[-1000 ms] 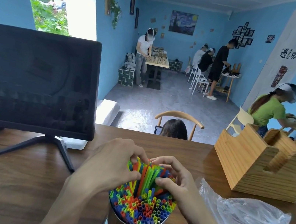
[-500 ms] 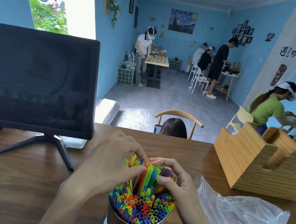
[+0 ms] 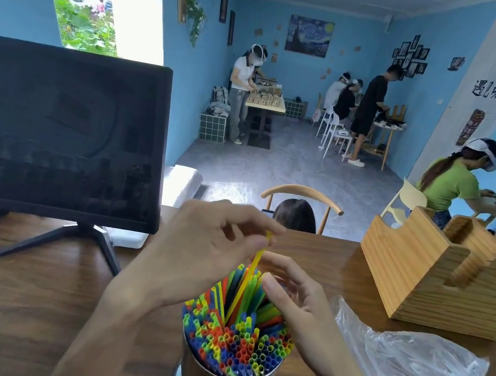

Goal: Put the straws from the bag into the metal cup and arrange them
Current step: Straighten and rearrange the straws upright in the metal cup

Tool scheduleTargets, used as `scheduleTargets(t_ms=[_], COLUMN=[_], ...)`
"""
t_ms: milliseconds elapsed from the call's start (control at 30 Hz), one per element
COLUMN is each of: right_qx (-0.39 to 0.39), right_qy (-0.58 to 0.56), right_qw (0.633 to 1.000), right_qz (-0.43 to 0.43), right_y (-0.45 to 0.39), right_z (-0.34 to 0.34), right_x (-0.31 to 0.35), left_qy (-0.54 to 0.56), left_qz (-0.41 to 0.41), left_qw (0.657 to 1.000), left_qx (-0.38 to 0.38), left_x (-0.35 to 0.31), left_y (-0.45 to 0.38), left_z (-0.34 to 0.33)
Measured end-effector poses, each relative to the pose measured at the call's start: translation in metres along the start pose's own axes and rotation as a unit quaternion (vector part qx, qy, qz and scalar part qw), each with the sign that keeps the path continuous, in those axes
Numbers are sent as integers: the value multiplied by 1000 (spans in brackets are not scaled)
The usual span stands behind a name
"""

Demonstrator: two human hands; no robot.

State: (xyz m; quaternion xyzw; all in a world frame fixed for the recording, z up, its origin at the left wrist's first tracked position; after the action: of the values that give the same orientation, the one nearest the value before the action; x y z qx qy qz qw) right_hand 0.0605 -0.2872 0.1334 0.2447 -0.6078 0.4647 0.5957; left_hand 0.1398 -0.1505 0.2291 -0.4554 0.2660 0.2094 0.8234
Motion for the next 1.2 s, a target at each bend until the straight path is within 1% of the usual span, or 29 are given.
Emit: scheduleTargets(t_ms=[100, 167, 233, 333, 400, 467, 533, 567, 633, 667, 700, 733, 767, 867, 900, 933, 1000, 1033, 1100, 1167, 1200], right_qx=[12, -6, -23, -53, -81, -116, -150, -163, -190, -199, -203, -209, -217, -229, -219, -203, -173, -161, -107, -50, -36], right_qy=[2, 6, -5, -25, -88, -186, -264, -295, -338, -343, -335, -319, -298, -181, -136, -102, -34, 25, 140, 180, 183], right_qw=[1000, 999, 997, 994, 989, 974, 952, 941, 921, 917, 918, 921, 925, 945, 950, 955, 961, 960, 954, 960, 964], right_qz=[23, 53, 70, 87, 84, 60, 29, 22, 26, 39, 58, 75, 90, 148, 174, 193, 213, 228, 243, 207, 189], right_y=[0, 1, 1, -1, -3, -5, -7, -9, -12, -13, -15, -15, -16, -16, -15, -14, -11, -9, -8, -7, -6], right_z=[-2, 0, 2, 11, 22, 36, 50, 56, 66, 70, 73, 74, 75, 70, 64, 57, 41, 34, 17, 5, 2], right_x=[8, 13, 18, 25, 29, 29, 27, 26, 30, 35, 40, 45, 50, 61, 64, 66, 63, 60, 49, 34, 28], left_qy=[95, 159, 197, 240, 261, 267, 245, 226, 163, 126, 96, 76, 57, -52, -84, -101, -101, -95, -75, -55, -46], left_qz=[-23, -36, -39, -7, 43, 97, 145, 170, 206, 209, 206, 203, 206, 230, 247, 265, 300, 308, 312, 315, 319], left_qw=[989, 967, 944, 912, 901, 902, 918, 932, 962, 970, 971, 968, 967, 969, 962, 954, 938, 935, 937, 938, 937], left_qx=[-114, -196, -262, -332, -343, -324, -275, -227, -79, 6, 80, 125, 136, 78, 81, 100, 142, 148, 139, 133, 136], left_x=[-14, -16, -15, -7, 3, 15, 27, 33, 40, 43, 45, 48, 54, 76, 81, 86, 90, 88, 87, 88, 88], left_y=[-6, -9, -10, -7, -4, -1, 3, 5, 10, 14, 19, 23, 25, 25, 26, 28, 33, 33, 33, 35, 36], left_z=[15, 27, 38, 50, 55, 59, 59, 57, 45, 38, 31, 25, 22, 20, 20, 18, 15, 14, 14, 14, 14])
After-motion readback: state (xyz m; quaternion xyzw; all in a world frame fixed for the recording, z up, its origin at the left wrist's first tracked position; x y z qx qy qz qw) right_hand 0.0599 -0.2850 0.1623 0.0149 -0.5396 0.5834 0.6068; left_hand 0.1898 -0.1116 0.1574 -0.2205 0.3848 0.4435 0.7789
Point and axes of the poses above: each hand's wrist, its own y-axis away from the middle knuckle, its own z-axis out of the back of the hand, x = y × z, the point moved 6 cm from there along -y, towards the middle knuckle, and after that the axes turned 12 degrees about -x, right-handed, at the moved point
